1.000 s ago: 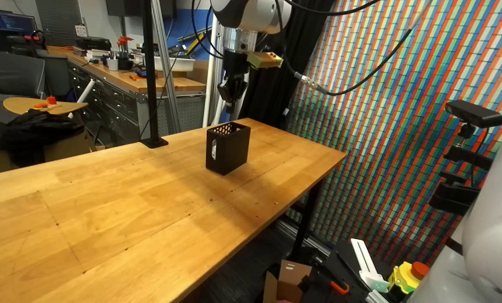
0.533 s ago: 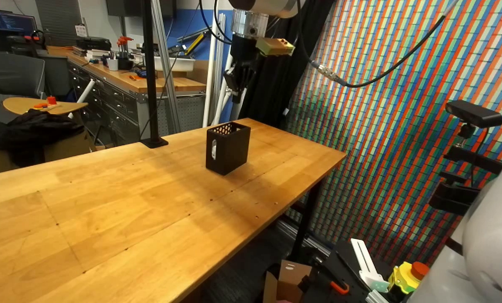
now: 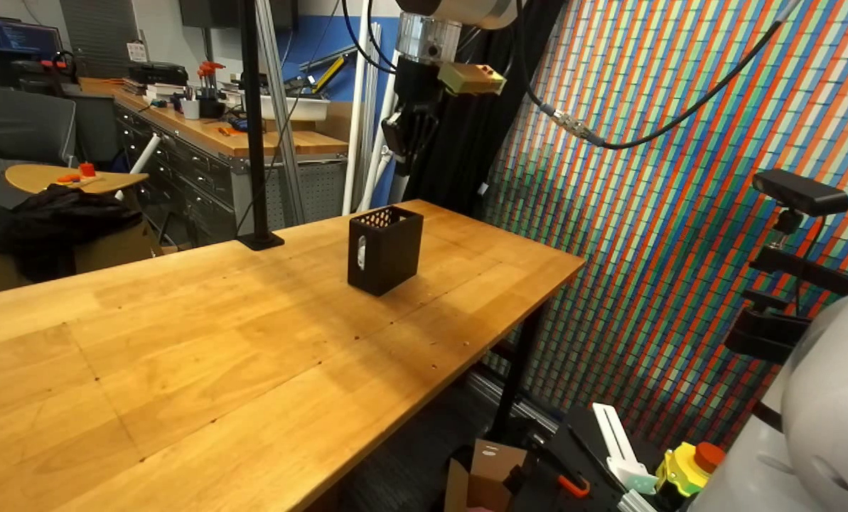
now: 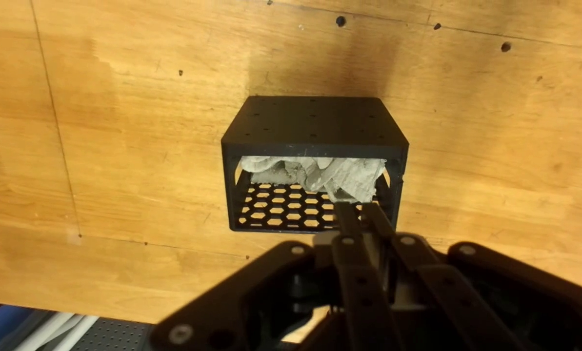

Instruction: Put the towel in the box

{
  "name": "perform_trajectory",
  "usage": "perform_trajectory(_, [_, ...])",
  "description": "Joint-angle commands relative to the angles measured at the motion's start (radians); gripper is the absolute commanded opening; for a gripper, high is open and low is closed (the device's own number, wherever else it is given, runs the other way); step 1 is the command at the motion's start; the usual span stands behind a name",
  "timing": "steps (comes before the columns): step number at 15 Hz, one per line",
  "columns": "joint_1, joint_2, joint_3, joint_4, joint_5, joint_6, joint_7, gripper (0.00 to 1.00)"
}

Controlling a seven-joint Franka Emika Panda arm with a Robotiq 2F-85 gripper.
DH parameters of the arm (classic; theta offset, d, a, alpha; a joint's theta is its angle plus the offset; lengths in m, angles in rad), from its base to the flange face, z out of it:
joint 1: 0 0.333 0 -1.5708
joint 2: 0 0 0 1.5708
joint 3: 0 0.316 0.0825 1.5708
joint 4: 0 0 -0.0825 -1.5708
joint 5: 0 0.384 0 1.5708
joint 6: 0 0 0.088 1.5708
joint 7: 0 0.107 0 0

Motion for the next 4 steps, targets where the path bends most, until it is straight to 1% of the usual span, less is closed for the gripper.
perform_trajectory(1, [0.023,0.000,-0.023,0.002,-0.001,-0.002,0.001,0.12])
perform_trajectory(4, [0.023,0.000,-0.023,0.001,-0.001,0.001,0.002,0.12])
